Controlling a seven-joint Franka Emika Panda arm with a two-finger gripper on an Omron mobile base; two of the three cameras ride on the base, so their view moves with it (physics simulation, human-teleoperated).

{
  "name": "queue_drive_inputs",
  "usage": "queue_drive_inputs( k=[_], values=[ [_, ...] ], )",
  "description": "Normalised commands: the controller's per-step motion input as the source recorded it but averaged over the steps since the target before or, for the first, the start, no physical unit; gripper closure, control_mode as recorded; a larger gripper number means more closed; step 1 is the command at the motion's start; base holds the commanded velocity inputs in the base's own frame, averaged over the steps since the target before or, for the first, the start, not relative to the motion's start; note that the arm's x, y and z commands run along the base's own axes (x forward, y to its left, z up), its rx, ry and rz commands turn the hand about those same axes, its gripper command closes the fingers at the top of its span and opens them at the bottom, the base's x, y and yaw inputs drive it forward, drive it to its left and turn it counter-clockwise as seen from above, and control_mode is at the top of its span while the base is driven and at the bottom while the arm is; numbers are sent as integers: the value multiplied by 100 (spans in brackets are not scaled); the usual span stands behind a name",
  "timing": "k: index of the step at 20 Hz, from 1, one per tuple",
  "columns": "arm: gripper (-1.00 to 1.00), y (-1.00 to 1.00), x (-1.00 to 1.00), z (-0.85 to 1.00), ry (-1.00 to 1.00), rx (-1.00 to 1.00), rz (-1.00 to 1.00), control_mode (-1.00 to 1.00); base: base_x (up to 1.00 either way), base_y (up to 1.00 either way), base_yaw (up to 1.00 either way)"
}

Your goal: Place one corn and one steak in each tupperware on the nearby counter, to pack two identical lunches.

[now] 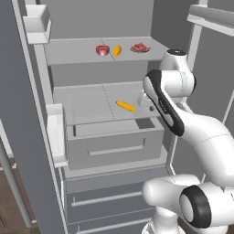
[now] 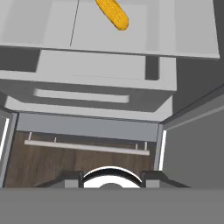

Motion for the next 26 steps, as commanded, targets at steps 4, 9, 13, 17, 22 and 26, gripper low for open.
queue_drive_inputs(
  k=[4, 9, 13, 17, 22, 26],
  values=[
    [-100, 8, -9, -7, -3, 0, -1, -100, 0, 0, 0],
    [-100, 8, 49, -40, -1, 5, -2, -100, 0, 0, 0],
    [-100, 7, 99, -17, -3, 1, -1, -100, 0, 0, 0],
    [-100, 6, 86, 0, 0, 0, -2, -100, 0, 0, 0],
    [-100, 0, 29, -21, 0, -2, 0, -100, 0, 0, 0],
    [-100, 0, 15, -44, 0, -4, 0, -100, 0, 0, 0]
  ],
)
